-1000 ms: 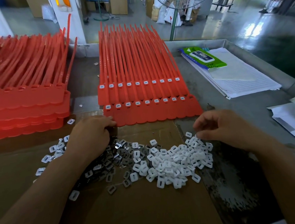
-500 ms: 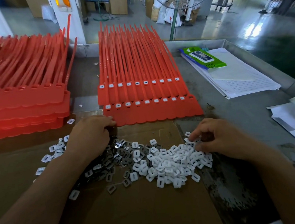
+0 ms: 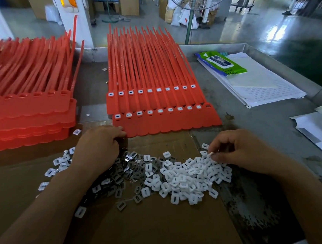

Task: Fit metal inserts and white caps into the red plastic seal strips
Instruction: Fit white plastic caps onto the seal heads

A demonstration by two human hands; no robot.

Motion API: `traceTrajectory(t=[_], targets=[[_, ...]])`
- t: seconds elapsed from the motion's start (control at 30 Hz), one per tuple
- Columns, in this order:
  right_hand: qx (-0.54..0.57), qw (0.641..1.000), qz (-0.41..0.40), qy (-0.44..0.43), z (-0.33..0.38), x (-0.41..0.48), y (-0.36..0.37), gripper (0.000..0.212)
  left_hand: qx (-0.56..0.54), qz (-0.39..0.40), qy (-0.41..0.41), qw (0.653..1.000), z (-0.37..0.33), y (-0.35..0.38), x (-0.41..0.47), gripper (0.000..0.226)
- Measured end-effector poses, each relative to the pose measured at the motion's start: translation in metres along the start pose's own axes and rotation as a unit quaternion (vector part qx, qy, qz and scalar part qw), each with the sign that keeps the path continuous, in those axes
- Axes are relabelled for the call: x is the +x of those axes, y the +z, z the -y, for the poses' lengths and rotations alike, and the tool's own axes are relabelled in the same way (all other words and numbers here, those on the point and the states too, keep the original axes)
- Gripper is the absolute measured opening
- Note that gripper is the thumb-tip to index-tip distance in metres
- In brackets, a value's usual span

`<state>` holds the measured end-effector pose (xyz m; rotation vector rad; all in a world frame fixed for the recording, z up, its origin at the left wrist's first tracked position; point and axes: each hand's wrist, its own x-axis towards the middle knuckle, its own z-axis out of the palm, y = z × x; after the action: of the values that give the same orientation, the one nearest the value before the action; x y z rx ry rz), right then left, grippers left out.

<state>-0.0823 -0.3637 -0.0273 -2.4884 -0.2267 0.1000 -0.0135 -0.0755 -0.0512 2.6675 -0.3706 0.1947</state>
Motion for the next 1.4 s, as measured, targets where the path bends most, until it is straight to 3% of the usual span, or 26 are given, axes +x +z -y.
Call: traceTrajectory(t=[0.37, 0.53, 0.7, 0.9, 1.4], targets=[[0.027, 0.998, -0.047, -0.013, 0.005, -0.004, 0.001, 0.021, -0.002, -0.002, 0.005, 1.0, 0.0, 0.0, -0.001, 0.041], [0.055, 0.988, -0.141, 0.012, 0.002, -0.001, 0.002, 0.028, -0.01, -0.007, 0.002, 1.0, 0.0, 0.0, -0.001, 0.04], [0.037, 0.989, -0.138, 0.03, -0.001, -0.001, 0.003, 0.026, -0.011, -0.004, 0.004, 1.0, -0.001, -0.001, -0.001, 0.04], [0.094, 0.987, -0.12, 0.048, 0.005, 0.0, 0.002, 0.026, -0.008, -0.001, 0.001, 1.0, 0.0, -0.001, -0.001, 0.04], [0.096, 0.967, -0.225, 0.075, -0.015, 0.048, -0.03, 0.018, -0.006, -0.003, -0.004, 1.0, -0.001, 0.0, -0.001, 0.04]])
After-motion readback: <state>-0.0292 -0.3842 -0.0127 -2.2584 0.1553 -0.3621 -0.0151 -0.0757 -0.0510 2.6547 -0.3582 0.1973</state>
